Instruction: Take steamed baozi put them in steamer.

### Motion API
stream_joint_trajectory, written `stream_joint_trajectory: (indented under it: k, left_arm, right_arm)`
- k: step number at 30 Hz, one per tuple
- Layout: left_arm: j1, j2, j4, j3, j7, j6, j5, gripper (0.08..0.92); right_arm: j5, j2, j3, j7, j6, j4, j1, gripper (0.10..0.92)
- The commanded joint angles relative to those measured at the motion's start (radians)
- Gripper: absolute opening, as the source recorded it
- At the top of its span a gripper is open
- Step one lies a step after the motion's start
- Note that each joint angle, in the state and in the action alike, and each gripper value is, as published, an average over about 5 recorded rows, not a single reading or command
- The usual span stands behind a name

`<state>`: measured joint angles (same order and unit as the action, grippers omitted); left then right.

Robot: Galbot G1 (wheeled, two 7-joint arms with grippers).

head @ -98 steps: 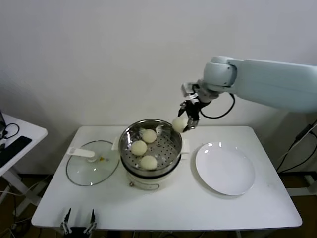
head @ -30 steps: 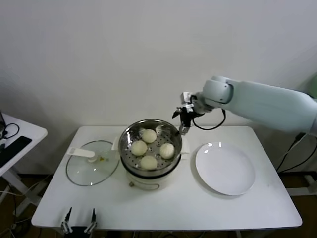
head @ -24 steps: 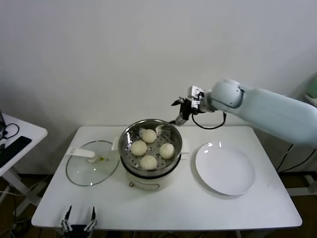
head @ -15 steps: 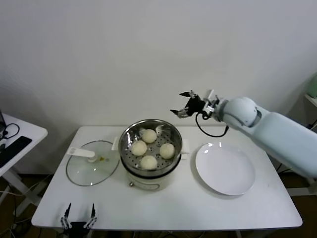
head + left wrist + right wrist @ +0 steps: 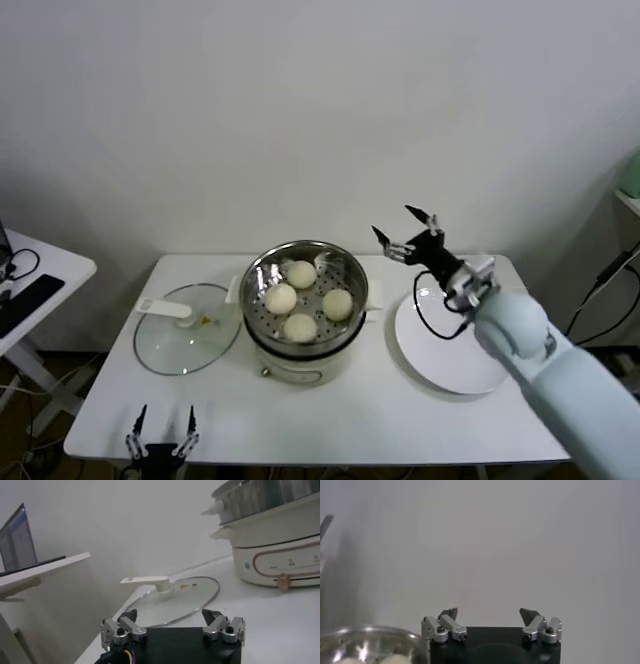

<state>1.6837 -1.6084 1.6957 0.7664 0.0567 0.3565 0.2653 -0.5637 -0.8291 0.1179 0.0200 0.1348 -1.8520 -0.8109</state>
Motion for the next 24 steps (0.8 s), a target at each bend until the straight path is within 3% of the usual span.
stream_joint_trajectory:
  k: [1, 10, 24]
  left_arm:
    - [0.002, -0.002, 0.009, 0.001, -0.001, 0.009, -0.017, 0.823]
    - [0.012, -0.001, 0.026, -0.004, -0.001, 0.019, -0.049, 0.823]
    - [0.011, -0.008, 0.037, -0.011, -0.001, 0.018, -0.05, 0.823]
  right_arm:
    - [0.193, -0.38, 0.5, 0.035, -0.388, -0.104, -0.726, 0.823]
    - [0.188, -0.496, 0.504, 0.079, -0.628, -0.034, -0.895, 0.823]
    - [0.185, -0.532, 0.442, 0.089, -0.761, 0.075, -0.969, 0.823]
